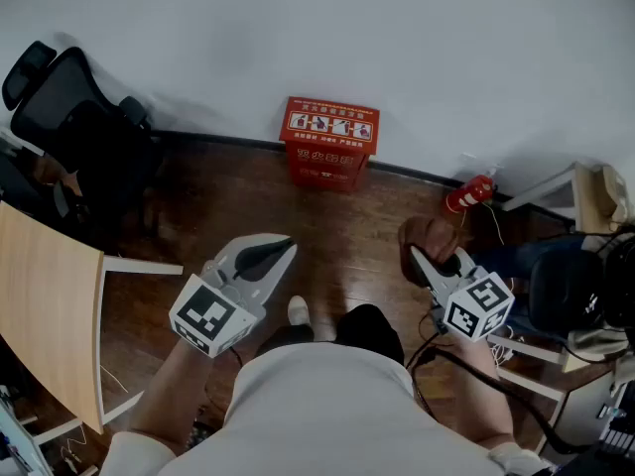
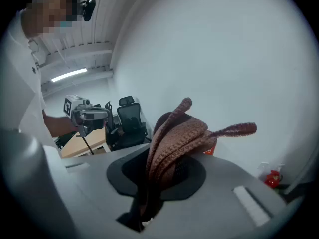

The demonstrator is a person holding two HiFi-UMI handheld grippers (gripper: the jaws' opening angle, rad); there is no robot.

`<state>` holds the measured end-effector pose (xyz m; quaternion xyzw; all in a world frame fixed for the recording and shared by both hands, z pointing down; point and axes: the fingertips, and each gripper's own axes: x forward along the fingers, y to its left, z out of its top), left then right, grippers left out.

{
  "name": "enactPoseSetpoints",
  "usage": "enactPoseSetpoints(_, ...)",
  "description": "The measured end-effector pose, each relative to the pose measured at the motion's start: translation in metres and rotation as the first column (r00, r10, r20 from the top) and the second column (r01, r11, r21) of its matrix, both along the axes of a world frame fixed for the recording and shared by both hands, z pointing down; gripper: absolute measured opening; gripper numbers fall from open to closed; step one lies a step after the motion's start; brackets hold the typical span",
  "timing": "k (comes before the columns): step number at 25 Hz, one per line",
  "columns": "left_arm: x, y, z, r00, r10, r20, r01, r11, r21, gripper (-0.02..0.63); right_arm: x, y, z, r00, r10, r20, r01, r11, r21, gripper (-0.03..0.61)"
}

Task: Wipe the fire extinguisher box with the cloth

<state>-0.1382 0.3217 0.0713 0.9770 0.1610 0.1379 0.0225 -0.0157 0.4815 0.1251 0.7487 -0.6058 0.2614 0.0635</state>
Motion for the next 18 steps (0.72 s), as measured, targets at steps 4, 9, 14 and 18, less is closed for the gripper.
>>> enactPoseSetpoints(4,0.037,-0.048,0.005,1.000,-0.028,-0.006,0.028,1.000,-0.009,0.000,0.042,-0.072,0.012,0.999,-0.030,0.024,0.030,1.000,0.005,0.054)
enactPoseSetpoints(9,0.099,-0.093,0.025,0.999,-0.050,0.017,0.050,0.998,-0.041,0.000,0.104,-0.164,0.051,0.992,-0.119,0.042,0.120,0.993,-0.022,0.054)
enactPoseSetpoints(14,0.170,-0.130,0.041,0.997,-0.047,0.054,0.048,0.999,-0.016,0.000,0.160,-0.253,0.097,0.974,-0.212,0.083,0.216,0.975,-0.053,0.054)
enactPoseSetpoints(18,0.221,-0.160,0.056,0.995,-0.039,0.092,0.040,0.999,-0.008,0.000,0.186,-0.311,0.135,0.956,-0.261,0.137,0.273,0.959,-0.080,0.053)
